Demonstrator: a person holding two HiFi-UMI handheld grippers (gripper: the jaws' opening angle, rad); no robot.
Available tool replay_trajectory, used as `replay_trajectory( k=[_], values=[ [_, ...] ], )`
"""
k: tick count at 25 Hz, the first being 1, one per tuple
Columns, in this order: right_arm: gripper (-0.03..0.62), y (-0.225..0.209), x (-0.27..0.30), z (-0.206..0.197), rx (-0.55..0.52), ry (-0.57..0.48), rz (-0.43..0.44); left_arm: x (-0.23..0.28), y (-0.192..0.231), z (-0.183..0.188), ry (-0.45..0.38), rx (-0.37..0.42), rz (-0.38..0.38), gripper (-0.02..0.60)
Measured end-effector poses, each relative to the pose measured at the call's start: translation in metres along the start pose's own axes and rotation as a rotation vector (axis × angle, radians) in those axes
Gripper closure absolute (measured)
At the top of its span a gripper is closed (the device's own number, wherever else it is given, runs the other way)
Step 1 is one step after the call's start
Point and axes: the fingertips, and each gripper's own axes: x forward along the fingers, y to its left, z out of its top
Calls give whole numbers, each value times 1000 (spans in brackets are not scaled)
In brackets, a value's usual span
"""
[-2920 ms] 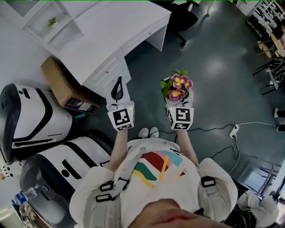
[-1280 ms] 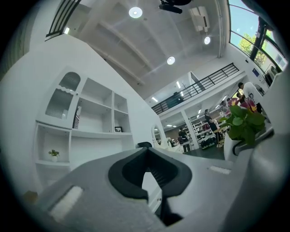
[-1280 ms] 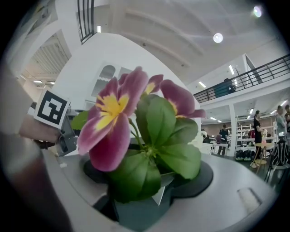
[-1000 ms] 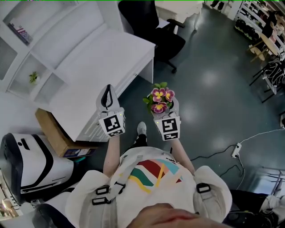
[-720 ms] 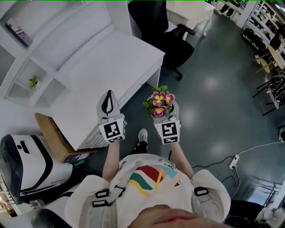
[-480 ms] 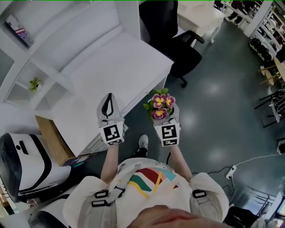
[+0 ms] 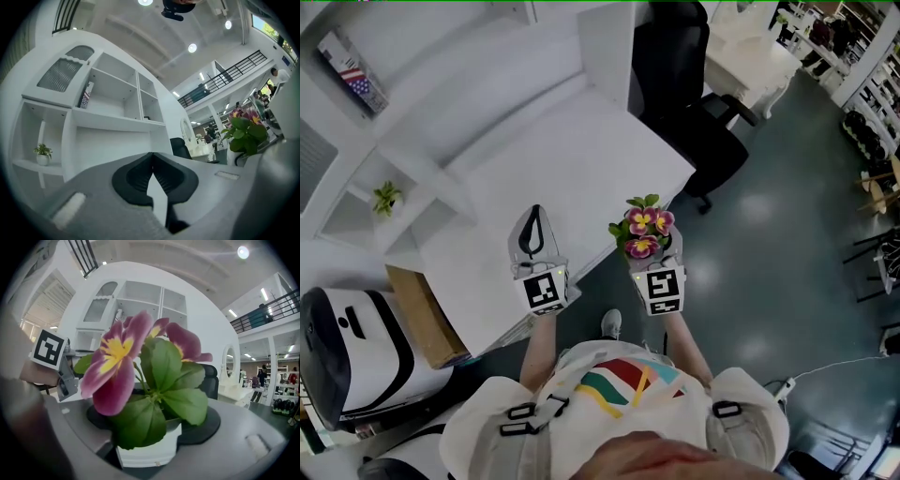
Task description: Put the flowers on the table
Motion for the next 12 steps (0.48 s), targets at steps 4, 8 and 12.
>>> replay_trajectory(
  k=[4,8,12],
  values=[
    [250,6,18,17,-26,-24,35,4,23,-2,6,-16,61,577],
    [250,12,29,21,-32,-28,65,0,36,-3,6,-3,99,577],
    [250,26,47,29,-41,-48,132,-5,54,2,0,17,157,577]
  ],
)
